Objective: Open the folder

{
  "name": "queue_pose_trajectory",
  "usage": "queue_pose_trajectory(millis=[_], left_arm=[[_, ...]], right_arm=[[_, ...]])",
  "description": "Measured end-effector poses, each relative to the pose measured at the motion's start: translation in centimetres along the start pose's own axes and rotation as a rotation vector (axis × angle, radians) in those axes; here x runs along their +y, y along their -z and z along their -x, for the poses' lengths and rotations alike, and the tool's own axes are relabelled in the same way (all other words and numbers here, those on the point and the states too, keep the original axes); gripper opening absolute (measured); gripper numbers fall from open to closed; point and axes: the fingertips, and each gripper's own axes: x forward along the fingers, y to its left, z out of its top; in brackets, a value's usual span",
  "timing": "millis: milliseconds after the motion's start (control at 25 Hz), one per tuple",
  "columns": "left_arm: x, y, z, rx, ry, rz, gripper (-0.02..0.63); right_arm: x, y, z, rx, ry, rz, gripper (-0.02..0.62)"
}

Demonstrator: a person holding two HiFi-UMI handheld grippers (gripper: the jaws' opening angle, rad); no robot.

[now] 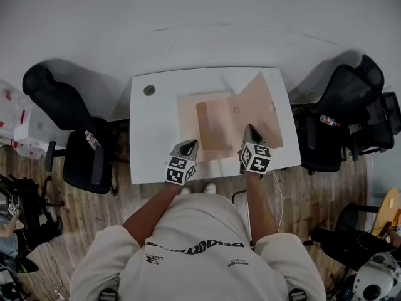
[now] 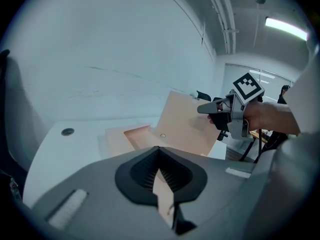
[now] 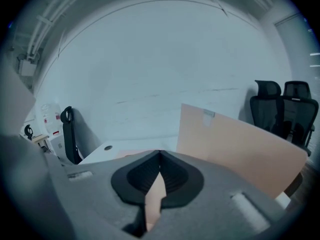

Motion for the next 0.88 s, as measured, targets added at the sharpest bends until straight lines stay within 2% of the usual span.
queue_pose_trajectory(millis=[320,880], left_arm=[[-0.5,-1.8,1.0,-0.08,0.032,-0.002,-0.011],[-1.4,-5.2,2.9,-0.221,0.06,-0.04,-0.011]], right_arm=[[4.9,0.8,1.2,-0.026,-0.068,0.039,0.0],[10.1,0.3,3.6,-0.11,-0.153,0.075,0.0]])
